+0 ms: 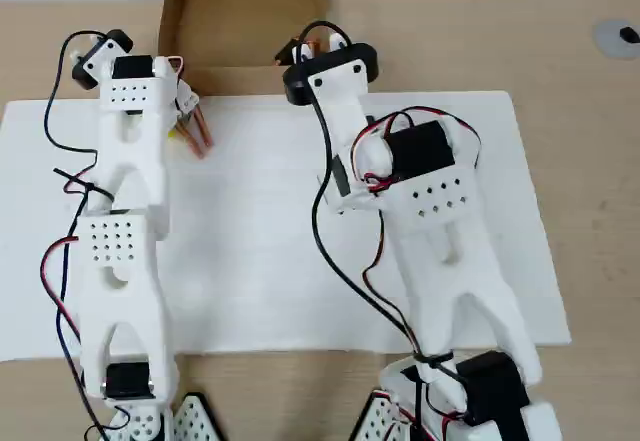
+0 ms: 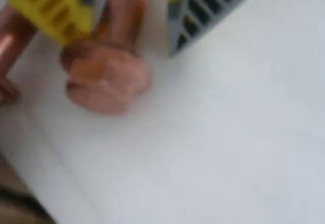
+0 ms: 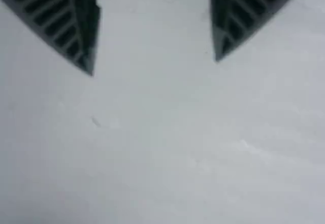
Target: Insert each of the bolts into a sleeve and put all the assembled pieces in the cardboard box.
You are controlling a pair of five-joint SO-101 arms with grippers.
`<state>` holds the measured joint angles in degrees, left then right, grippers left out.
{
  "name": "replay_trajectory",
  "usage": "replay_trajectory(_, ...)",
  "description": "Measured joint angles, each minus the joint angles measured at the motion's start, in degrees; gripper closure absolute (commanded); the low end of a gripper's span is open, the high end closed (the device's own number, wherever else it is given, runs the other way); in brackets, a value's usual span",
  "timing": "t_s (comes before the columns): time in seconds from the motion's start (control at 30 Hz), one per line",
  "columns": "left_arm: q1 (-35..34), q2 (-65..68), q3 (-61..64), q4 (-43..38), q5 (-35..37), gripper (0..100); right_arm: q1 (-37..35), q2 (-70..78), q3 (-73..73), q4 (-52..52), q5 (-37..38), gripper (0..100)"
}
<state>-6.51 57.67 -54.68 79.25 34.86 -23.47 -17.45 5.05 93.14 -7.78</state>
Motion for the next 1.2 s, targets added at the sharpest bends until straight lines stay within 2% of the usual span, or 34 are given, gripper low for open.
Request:
replay_trajectory(0.13,0.0,0.26,-1.85,0.97,-1.76,99,0.0,0.0,0.0,0.0,0.0,81.0)
replay_trajectory(0.27,0.0,0.88,-6.51,6.86,-2.73,99,0.0,0.0,0.0,0.0,0.0,81.0)
replay_trajectory(0.47,0.0,1.85,-24.88,19.16,-2.99,99,0.0,0.0,0.0,0.0,0.0,81.0)
replay_trajectory(0.63,-0.09,1.41,-36.75,20.92,-9.05,100,0.0,0.0,0.0,0.0,0.0,81.0)
replay_trajectory(0.93,-2.46,-7.82,-28.31,21.27,-24.35,100,0.18,0.0,0.0,-3.87,0.0,81.0)
replay_trajectory(1.1,-1.76,-21.36,-20.48,21.27,-27.6,100,3.16,0.0,3.6,-11.96,-2.55,81.0)
replay_trajectory(1.2,0.88,-33.23,-10.46,21.27,-28.22,99,4.92,0.0,8.88,-16.97,-2.81,81.0)
